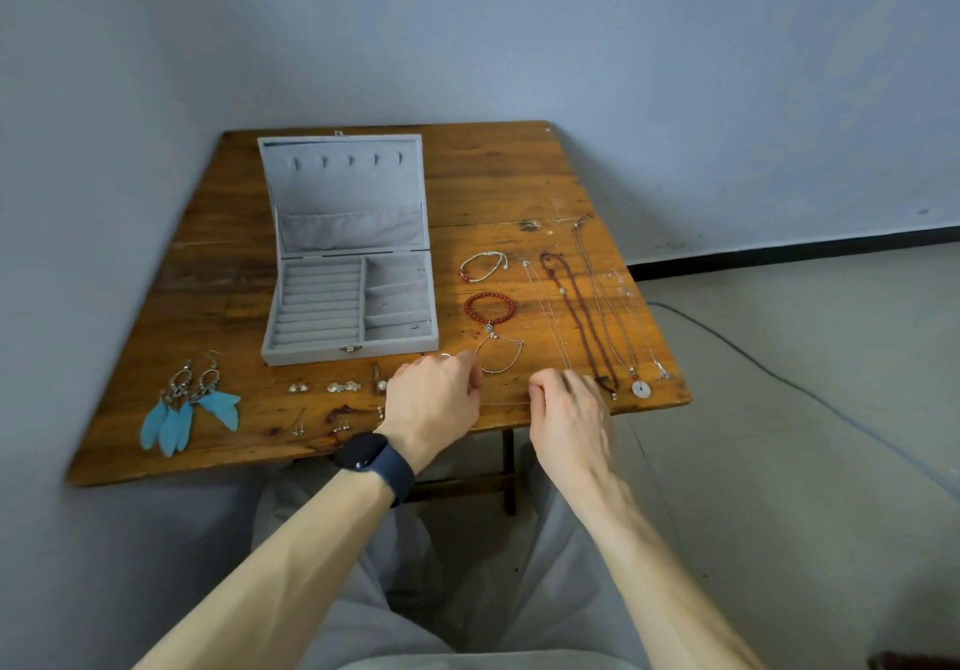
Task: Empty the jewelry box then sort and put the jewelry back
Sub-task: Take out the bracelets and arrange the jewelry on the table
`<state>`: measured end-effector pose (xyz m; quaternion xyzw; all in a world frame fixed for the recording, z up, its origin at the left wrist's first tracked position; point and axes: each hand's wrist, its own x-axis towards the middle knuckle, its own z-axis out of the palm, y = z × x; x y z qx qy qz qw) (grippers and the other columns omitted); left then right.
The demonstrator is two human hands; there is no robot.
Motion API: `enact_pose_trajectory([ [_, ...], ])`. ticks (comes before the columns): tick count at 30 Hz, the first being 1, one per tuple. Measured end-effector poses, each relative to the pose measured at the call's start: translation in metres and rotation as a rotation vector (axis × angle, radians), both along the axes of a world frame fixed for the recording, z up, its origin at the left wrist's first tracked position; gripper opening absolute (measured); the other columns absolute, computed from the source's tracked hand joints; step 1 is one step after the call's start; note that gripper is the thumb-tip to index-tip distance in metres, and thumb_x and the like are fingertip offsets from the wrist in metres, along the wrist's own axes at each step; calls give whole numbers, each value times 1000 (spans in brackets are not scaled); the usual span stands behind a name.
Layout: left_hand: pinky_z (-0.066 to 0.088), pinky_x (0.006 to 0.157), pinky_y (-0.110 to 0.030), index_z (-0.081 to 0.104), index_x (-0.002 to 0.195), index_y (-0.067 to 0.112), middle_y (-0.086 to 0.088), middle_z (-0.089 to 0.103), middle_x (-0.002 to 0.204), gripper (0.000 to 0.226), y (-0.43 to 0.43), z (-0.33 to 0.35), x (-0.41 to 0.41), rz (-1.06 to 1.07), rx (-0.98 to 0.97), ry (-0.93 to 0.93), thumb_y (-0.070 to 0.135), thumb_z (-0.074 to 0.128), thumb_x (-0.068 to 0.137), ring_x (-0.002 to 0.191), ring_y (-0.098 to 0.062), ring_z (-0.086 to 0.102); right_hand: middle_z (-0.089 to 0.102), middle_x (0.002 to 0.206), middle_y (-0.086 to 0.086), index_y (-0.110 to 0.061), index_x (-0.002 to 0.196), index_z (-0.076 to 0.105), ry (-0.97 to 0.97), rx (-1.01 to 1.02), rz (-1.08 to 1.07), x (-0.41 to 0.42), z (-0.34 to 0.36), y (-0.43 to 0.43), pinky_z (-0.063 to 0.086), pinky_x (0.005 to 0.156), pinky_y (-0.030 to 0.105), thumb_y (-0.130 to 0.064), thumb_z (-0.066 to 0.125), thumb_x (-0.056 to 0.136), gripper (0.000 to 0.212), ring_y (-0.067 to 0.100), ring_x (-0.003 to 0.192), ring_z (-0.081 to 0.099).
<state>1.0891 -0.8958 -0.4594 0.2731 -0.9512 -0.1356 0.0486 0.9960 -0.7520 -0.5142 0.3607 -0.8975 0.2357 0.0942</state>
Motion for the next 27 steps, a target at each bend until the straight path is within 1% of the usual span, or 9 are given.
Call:
enact_pose_trajectory([
  [4, 53, 73, -30, 64, 101, 31, 8, 67, 90, 8, 1, 0, -3, -13, -30, -34, 29, 57, 96, 85, -17, 64, 65, 92, 4, -13, 101, 72, 9, 27, 20, -2, -4, -1, 55, 70, 33, -15, 71, 88, 13, 23, 85, 61],
  [8, 56, 77, -32, 66, 103, 30, 6, 67, 96, 13, 2, 0, -1, -25, -48, -71, 36, 57, 97, 90, -17, 62, 65, 97, 4, -11, 105, 74, -15, -16, 61, -6, -6, 2, 56, 73, 33, -13, 73, 87, 18, 24, 88, 65],
  [10, 56, 75, -32, 65, 108, 29, 5, 66, 100, 19, 4, -2, 2, -43, -65, -54, 40, 53, 99, 93, -17, 60, 65, 101, 5, -9, 110, 73, -40, -61, 68, -6, -5, 3, 56, 78, 33, -11, 71, 89, 21, 24, 91, 66],
  [12, 50, 75, -29, 62, 114, 28, 5, 64, 106, 23, 7, -4, 7, -61, -120, -26, 41, 48, 101, 99, -17, 58, 66, 107, 6, -9, 115, 71, -61, -103, 62, -6, -3, 7, 57, 81, 33, -7, 70, 88, 26, 23, 95, 66],
  [16, 46, 86, -33, 64, 121, 26, 5, 62, 122, 28, 14, -12, 21, -172, -199, 30, 38, 49, 100, 109, -18, 54, 65, 113, 3, -12, 115, 72, -23, -102, 70, -1, -4, 18, 58, 78, 33, -2, 68, 83, 33, 23, 100, 60],
  [18, 48, 87, -35, 66, 123, 26, 5, 63, 124, 31, 18, -18, 28, -230, -230, 32, 37, 54, 97, 110, -19, 56, 65, 118, -1, -14, 118, 71, 29, -66, 123, 4, -7, 25, 56, 76, 34, -7, 63, 84, 35, 21, 100, 56],
  [21, 50, 88, -37, 68, 123, 25, 5, 67, 124, 34, 23, -27, 37, -249, -255, 48, 38, 61, 92, 109, -20, 60, 63, 128, -4, -17, 126, 68, 59, -2, 210, 12, -16, 31, 54, 88, 35, -18, 54, 91, 38, 20, 107, 54],
  [23, 50, 94, -39, 67, 124, 25, 4, 67, 127, 36, 25, -29, 40, -246, -255, 48, 39, 62, 91, 114, -20, 61, 63, 132, -3, -16, 128, 66, 40, -1, 218, 16, -22, 34, 52, 94, 36, -19, 57, 92, 38, 20, 112, 54],
  [27, 47, 103, -43, 64, 130, 24, 2, 64, 135, 41, 29, -29, 43, -248, -266, 17, 40, 59, 93, 126, -21, 58, 63, 133, 0, -13, 126, 67, 4, -29, 206, 21, -23, 33, 53, 95, 38, -14, 62, 90, 37, 22, 112, 56],
])
